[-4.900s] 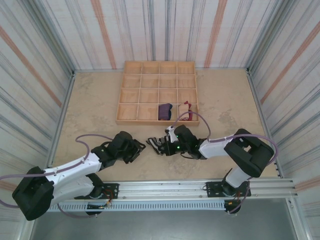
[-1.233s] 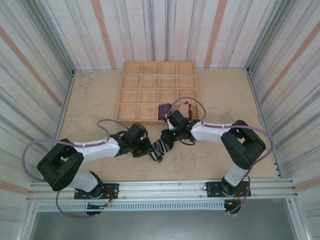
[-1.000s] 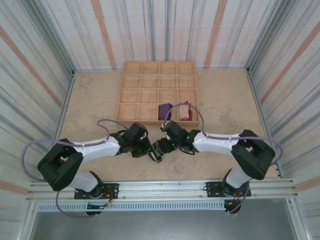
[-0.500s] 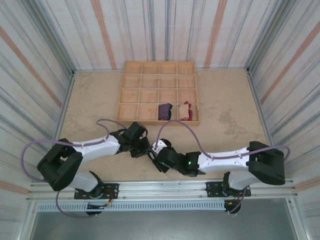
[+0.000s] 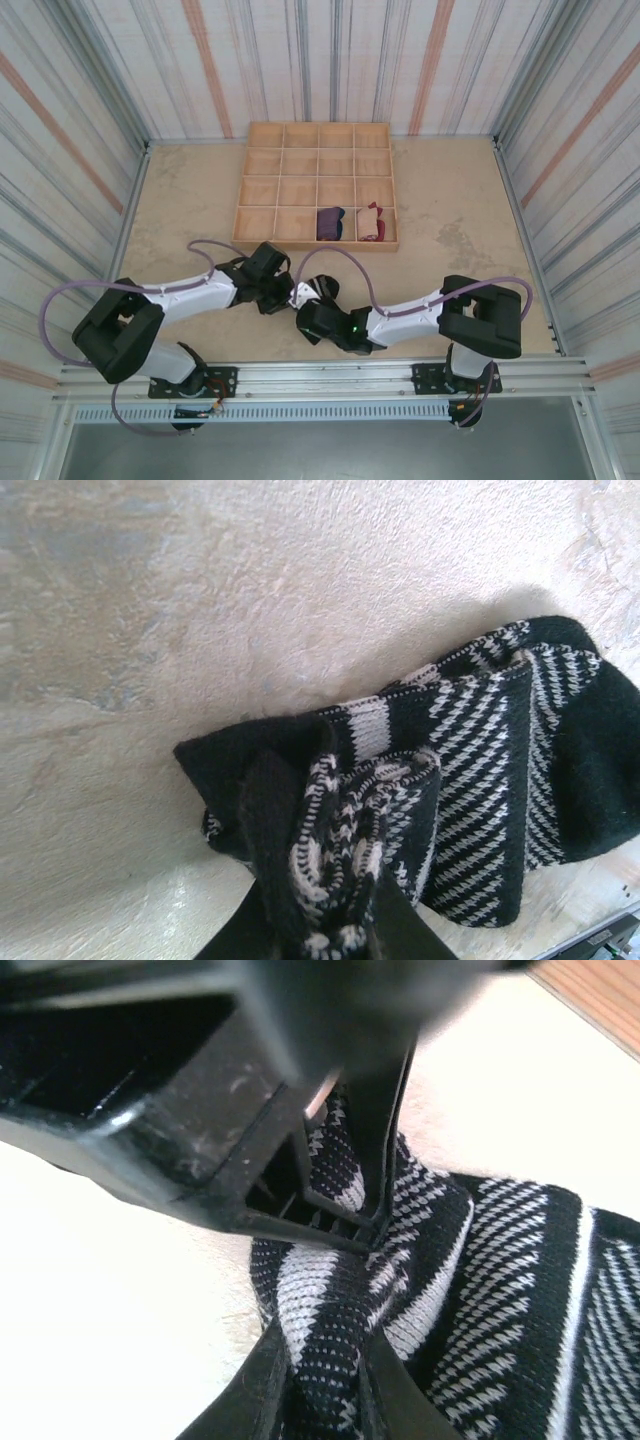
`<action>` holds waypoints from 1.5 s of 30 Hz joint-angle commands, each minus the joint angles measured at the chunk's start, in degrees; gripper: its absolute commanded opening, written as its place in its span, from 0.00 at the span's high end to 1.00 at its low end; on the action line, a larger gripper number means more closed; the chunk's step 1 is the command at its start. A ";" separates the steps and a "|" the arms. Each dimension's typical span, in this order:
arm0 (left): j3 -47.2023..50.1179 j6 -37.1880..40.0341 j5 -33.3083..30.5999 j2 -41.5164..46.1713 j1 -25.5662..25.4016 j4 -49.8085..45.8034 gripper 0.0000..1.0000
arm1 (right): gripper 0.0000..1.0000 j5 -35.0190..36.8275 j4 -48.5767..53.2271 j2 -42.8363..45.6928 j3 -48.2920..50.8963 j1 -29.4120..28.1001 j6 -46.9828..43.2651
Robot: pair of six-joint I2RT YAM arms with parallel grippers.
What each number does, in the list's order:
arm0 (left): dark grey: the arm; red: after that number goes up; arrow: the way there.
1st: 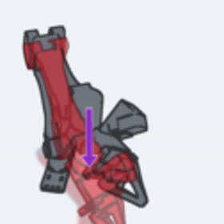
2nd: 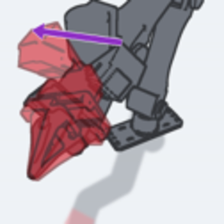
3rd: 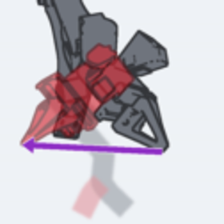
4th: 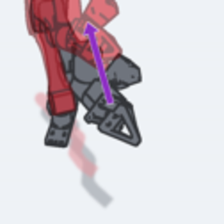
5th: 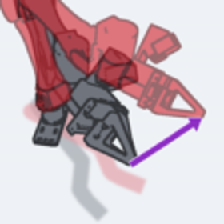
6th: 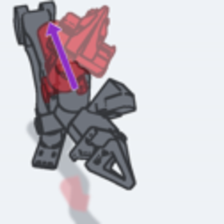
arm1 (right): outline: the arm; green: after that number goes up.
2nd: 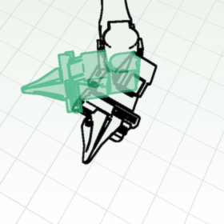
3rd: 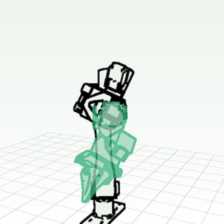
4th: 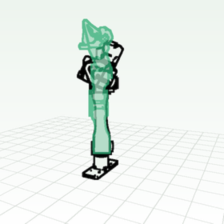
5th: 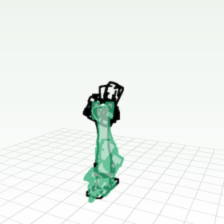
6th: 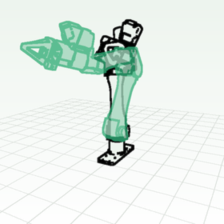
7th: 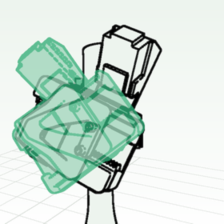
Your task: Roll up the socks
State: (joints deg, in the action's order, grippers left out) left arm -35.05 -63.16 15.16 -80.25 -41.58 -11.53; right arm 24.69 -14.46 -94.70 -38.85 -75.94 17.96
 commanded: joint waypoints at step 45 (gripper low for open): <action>-0.17 -5.67 -16.45 -5.98 -6.53 12.45 0.91 | 0.82 -59.13 -33.51 -4.19 20.98 36.47 45.47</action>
State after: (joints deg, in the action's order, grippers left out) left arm -34.94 -68.58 4.03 -85.19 -49.19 7.20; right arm -34.22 -58.78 -100.53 -18.59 -39.59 66.63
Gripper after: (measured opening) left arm 0.122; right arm 0.170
